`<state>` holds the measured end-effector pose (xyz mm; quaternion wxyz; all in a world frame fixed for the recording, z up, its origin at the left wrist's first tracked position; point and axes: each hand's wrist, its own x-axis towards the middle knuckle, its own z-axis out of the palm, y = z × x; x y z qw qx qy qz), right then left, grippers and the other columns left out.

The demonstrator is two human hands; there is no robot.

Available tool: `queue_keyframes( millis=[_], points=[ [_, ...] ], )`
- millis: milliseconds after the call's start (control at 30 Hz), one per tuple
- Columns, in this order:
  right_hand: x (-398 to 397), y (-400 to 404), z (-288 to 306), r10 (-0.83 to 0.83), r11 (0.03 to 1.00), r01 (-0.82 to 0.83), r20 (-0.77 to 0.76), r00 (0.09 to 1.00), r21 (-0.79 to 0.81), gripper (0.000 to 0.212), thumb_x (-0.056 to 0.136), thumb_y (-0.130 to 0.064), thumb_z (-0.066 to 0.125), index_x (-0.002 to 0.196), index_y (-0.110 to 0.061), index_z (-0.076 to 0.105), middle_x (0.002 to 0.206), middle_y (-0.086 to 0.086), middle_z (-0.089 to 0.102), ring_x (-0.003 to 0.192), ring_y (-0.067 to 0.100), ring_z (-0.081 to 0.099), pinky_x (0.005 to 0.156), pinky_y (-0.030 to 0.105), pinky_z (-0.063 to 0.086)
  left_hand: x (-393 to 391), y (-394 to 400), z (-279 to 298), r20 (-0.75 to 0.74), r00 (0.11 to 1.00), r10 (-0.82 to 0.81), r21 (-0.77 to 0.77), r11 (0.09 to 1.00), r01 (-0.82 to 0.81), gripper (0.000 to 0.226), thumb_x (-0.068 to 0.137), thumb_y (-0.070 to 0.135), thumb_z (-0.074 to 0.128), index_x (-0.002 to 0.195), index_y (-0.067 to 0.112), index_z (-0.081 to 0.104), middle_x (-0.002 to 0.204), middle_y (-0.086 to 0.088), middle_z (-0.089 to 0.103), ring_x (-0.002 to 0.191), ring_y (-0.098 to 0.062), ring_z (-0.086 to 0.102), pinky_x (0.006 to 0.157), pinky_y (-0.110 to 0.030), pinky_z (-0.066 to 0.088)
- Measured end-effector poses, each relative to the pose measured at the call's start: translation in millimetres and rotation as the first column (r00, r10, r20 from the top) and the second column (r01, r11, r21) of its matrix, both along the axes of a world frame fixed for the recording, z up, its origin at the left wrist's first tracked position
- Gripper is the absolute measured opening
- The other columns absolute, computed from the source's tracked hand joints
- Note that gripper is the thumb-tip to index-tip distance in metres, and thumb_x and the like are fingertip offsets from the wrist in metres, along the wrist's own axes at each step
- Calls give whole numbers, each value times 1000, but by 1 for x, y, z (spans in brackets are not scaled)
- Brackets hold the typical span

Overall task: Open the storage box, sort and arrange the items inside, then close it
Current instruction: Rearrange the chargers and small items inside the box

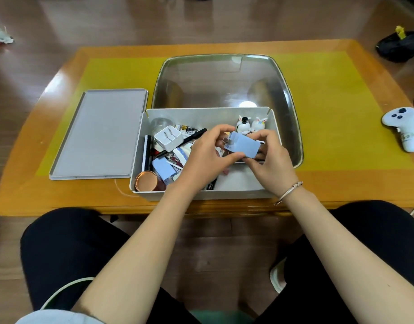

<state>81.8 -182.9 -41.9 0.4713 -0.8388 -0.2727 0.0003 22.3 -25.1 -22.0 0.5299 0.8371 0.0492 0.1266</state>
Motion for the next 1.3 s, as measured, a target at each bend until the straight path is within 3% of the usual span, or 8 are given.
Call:
queue_keyframes(
  millis=[133, 400, 567, 700, 867, 1000, 1167, 1300],
  points=[
    [-3, 6, -5, -29, 993, 44, 132, 991, -112, 39, 78, -6, 68, 111, -11, 49, 108, 6, 59, 95, 24, 59, 75, 27, 49, -3, -6, -4, 78, 997, 27, 135, 990, -37, 48, 68, 25, 86, 105, 21, 55, 89, 16, 49, 79, 4, 50, 65, -7, 41],
    [-9, 10, -11, 0, 981, 35, 183, 983, -190, 53, 76, -17, 73, 125, -9, 52, 119, 7, 60, 107, 20, 57, 86, 29, 47, -1, -17, -14, 133, 983, 129, 199, 968, -154, 45, 68, 39, 83, 91, 19, 49, 88, 9, 54, 71, -12, 54, 63, -16, 38],
    [-6, 2, -7, -14, 996, 23, 101, 995, -91, 43, 80, -16, 69, 117, -12, 46, 108, 6, 62, 89, 16, 61, 67, 13, 50, -1, -10, -9, 100, 995, 21, 101, 994, -31, 51, 73, 31, 82, 117, 15, 59, 95, 19, 46, 84, -3, 55, 68, -28, 54],
    [0, -1, -6, 66, 991, -43, 180, 981, -129, 35, 84, -7, 65, 116, -6, 51, 110, 10, 58, 96, 18, 55, 79, -2, 34, -3, -3, -9, 81, 996, -20, 130, 991, 9, 50, 77, 29, 78, 123, 20, 60, 102, 3, 55, 82, 1, 55, 76, -23, 52],
    [0, -2, -5, 129, 986, -109, 164, 978, -128, 41, 89, -12, 58, 128, -5, 45, 120, 10, 53, 104, 14, 48, 87, 4, 31, -2, 0, -8, 43, 997, -61, 167, 985, 53, 52, 81, 23, 75, 128, 16, 53, 112, 7, 50, 90, -6, 53, 77, -32, 54],
    [-1, -3, -3, 157, 984, -140, 160, 974, -113, 41, 94, -23, 47, 132, -7, 45, 121, 9, 54, 105, 12, 48, 86, 10, 34, -3, 6, -7, 54, 996, -64, 166, 985, 54, 57, 81, 19, 75, 131, 22, 49, 114, 8, 53, 94, 0, 53, 75, -23, 49],
    [-1, -5, -3, 149, 986, -136, 139, 979, -101, 41, 95, -26, 44, 131, -8, 48, 118, 6, 56, 104, 12, 51, 84, 13, 38, -3, 7, -7, 42, 993, -111, 367, 926, 88, 58, 81, 28, 74, 133, 13, 52, 129, -2, 53, 118, -18, 49, 100, -33, 41],
    [-2, -5, -2, 105, 994, -104, 93, 990, -14, 37, 95, -24, 45, 129, -9, 50, 114, -2, 55, 96, 12, 54, 77, 24, 48, -5, 4, -10, 92, 994, -66, 530, 848, 7, 57, 85, 32, 69, 137, 15, 50, 130, 0, 58, 116, -20, 53, 92, -36, 43]
  ],
)
